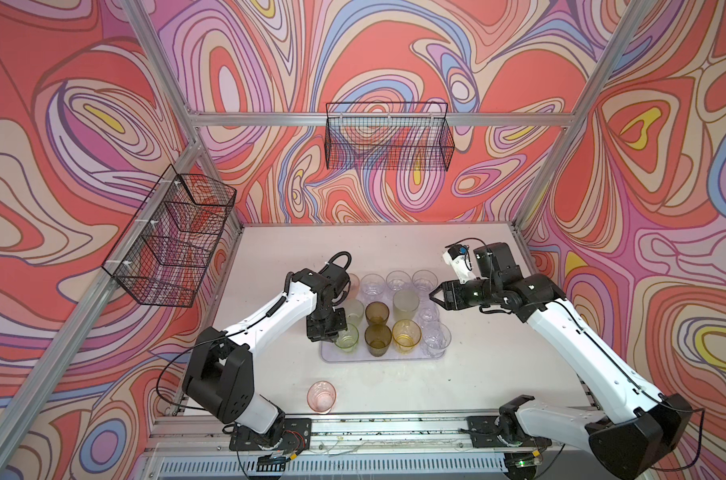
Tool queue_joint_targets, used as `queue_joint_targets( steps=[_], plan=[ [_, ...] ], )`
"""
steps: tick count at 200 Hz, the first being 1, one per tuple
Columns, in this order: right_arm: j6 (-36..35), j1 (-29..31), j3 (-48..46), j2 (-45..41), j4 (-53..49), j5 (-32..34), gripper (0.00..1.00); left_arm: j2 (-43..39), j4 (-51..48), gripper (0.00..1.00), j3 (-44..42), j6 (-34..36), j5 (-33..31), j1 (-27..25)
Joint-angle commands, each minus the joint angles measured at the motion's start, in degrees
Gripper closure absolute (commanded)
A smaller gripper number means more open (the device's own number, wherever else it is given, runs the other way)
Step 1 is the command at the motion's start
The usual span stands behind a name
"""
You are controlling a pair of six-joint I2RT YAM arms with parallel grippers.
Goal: Place the glasses into the tray
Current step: 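Lift the bright green cup with the left gripper toward the tray, then lower the bright green cup onto the tray edge nearest the robot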
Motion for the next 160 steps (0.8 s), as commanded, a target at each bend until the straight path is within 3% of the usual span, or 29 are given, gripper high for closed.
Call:
queue_joint_targets(
  steps=[1,160],
  plan=[
    [-0.7,-0.1,1.2,-0.6,-0.4,0.5,0.4,1.4,0.7,1.0,1.2,-1.4,0.4,-0.6],
    [-1.4,-0.2,0.7,-1.3,-1.1,0.7,0.41,6.2,2.2,0.92,1.4,-2.8,0.2,-2.8]
  ],
)
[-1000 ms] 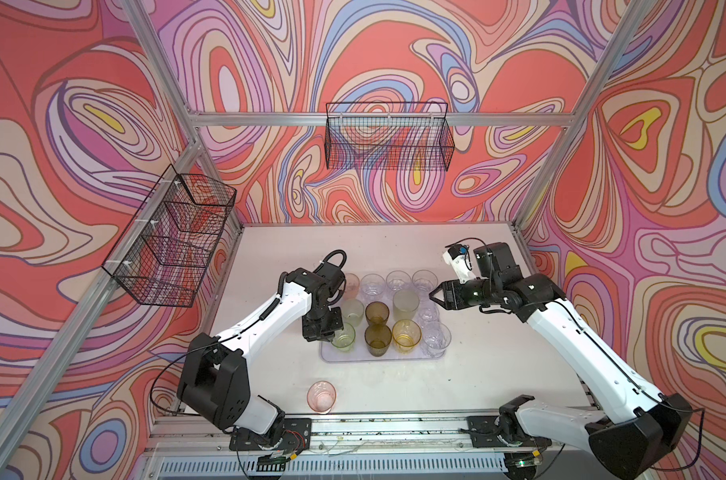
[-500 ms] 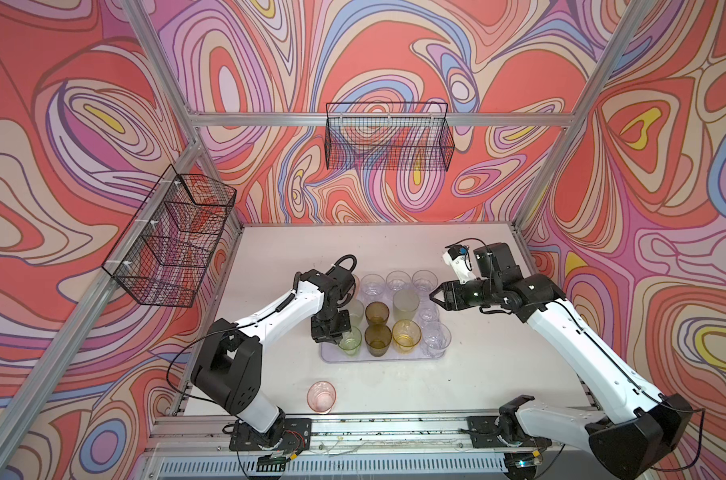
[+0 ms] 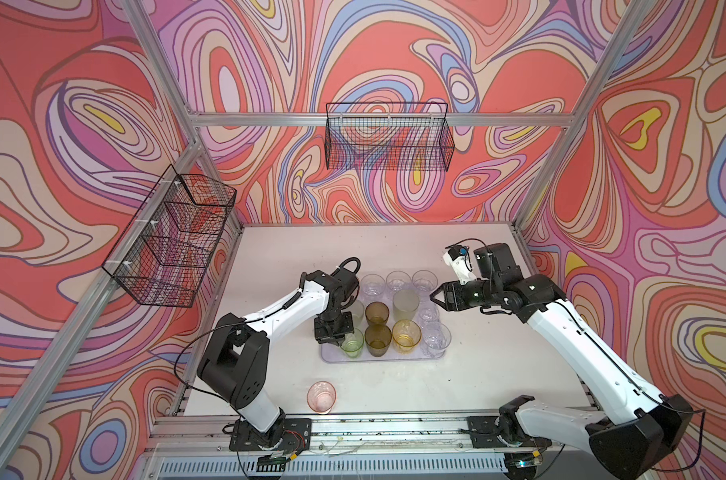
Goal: Place the glasses into the tray
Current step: 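Lower the bright green cup onto the tray edge nearest the robot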
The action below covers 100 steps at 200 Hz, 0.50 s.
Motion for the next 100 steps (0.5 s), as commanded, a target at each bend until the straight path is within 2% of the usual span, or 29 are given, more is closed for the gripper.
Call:
queue_joint_targets(
  steps=[1,57,100],
  plan=[
    [-0.8,-0.2,0.7,-1.1,-0.5,0.3,0.4,0.9,0.2,0.92,1.2,-1.3,0.0,-0.5],
    [-0.7,-0.2,0.2,-1.4,-0.5,0.3,0.41,1.4,-0.2,0.86,1.1,-1.4,0.2,-0.7],
    [-0.7,-0.1,0.2,-1.4,-0.3,0.2,0.41,0.4,-2.7,0.74,3.4,-1.2,0.1,-0.8]
  ],
)
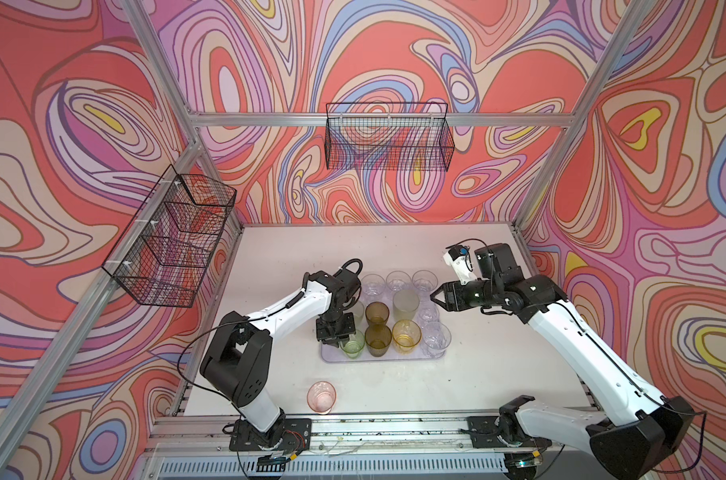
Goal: Place the glasses into the tray
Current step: 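Lower the bright green cup onto the tray edge nearest the robot, then open the left gripper and move it back to the pink cup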
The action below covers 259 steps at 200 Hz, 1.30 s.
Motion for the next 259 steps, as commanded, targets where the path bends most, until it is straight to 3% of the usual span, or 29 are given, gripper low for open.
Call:
queue_joint_targets(
  steps=[1,145,259],
  plan=[
    [-0.5,-0.1,0.2,-1.1,-0.3,0.2,0.41,-0.5,-2.8,0.74,3.0,-0.5,-0.4,-0.2],
    [-0.4,-0.2,0.2,-1.2,0.7,-0.3,0.4,-7.6,-18.1,0.67,13.6,2.2,-8.4,2.0],
    [0.4,-0.1,1.3,1.4,2.6,-2.3,0.4,-20.1,-21.2,0.66,2.7,1.9,-7.8,7.5]
  ],
)
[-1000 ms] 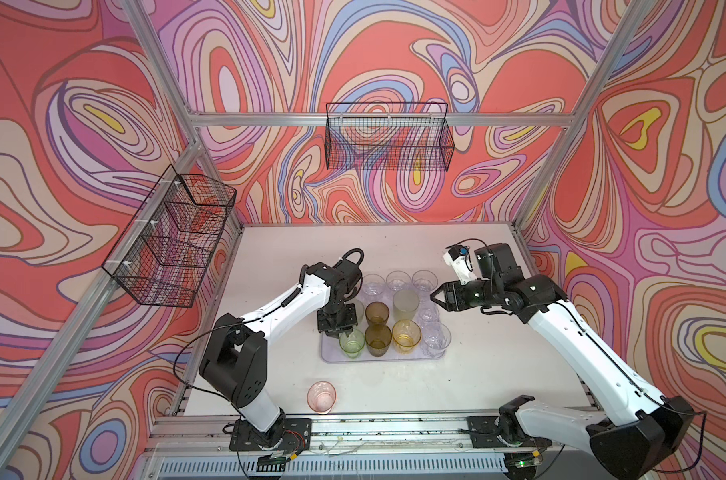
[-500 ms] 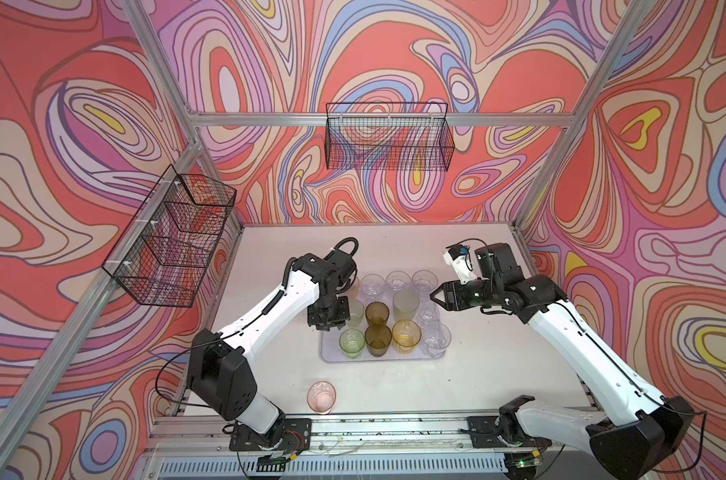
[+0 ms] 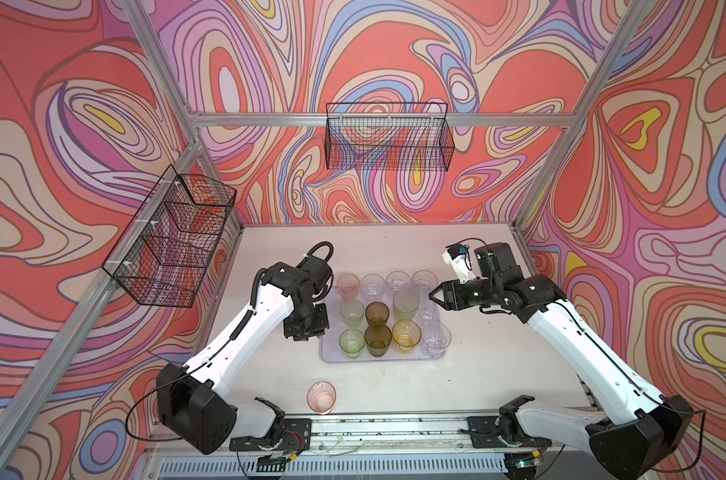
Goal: Place the glasses into the tray
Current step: 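Open the left gripper and move it back to the pink cup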
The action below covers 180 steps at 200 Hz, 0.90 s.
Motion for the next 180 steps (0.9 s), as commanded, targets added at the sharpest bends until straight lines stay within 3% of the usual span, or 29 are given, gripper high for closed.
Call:
queue_joint_targets(
  steps=[1,52,97,180],
  plan=[
    [0.4,-0.2,1.3,1.0,1.3,-1.1,0.4,-3.2,-3.1,0.66,-2.8,-0.3,-0.7,1.0],
    [1.6,-0.1,1.1,1.6,3.0,-2.0,0.4,-7.1,-4.2,0.63,-7.4,-1.1,-0.3,1.2],
    [1.6,-0.1,0.9,1.6,3.6,-2.5,0.39,-10.7,-5.8,0.55,-8.6,-2.4,-0.3,1.2],
    [1.8,-0.1,1.2,2.8,4.5,-3.9,0.39,-16.5,-7.8,0.54,-11.6,-4.3,3.2,1.2]
  ],
)
